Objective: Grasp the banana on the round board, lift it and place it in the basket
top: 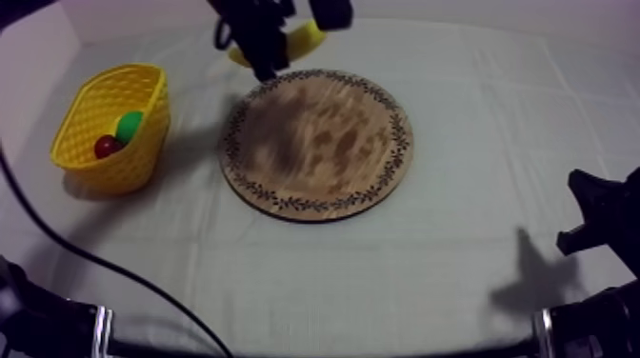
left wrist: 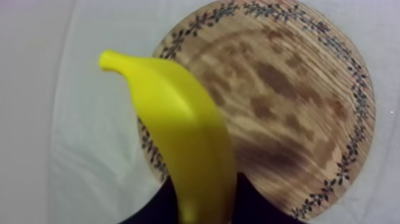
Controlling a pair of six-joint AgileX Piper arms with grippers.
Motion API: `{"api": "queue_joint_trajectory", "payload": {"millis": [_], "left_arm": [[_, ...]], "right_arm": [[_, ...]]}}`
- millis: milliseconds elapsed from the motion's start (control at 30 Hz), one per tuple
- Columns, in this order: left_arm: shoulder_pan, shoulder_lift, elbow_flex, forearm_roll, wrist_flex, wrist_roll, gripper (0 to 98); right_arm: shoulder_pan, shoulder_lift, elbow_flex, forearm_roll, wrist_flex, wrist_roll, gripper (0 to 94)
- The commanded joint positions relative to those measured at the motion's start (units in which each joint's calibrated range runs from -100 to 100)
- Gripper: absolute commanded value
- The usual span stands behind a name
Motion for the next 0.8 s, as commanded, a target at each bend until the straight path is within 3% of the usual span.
{"api": "queue_joint_trajectory", "payload": {"millis": [0,200,400,600,767], "left_arm": [[-0.84,-9.68,4.89,0.04,1.22,1.88,21.8],[-2.8,-22.61,10.44,-0.11,7.28,8.06,23.9],[-5.21,-28.88,6.9,-0.16,14.07,15.28,25.4],[-10.54,-26.99,-1.67,-0.04,14.86,21.41,27.6],[-15.86,-22.98,-4.68,-0.15,14.25,24.52,27.7]], "right_arm": [[0.0,0.0,-0.03,0.02,-0.01,-0.02,0.3],[0.0,0.0,-0.03,0.02,-0.01,-0.01,0.3],[0.0,0.0,-0.03,0.02,-0.01,-0.01,0.3],[0.0,0.0,-0.03,0.02,-0.01,-0.01,0.3],[0.0,0.0,-0.03,0.02,-0.01,-0.03,0.3]]}}
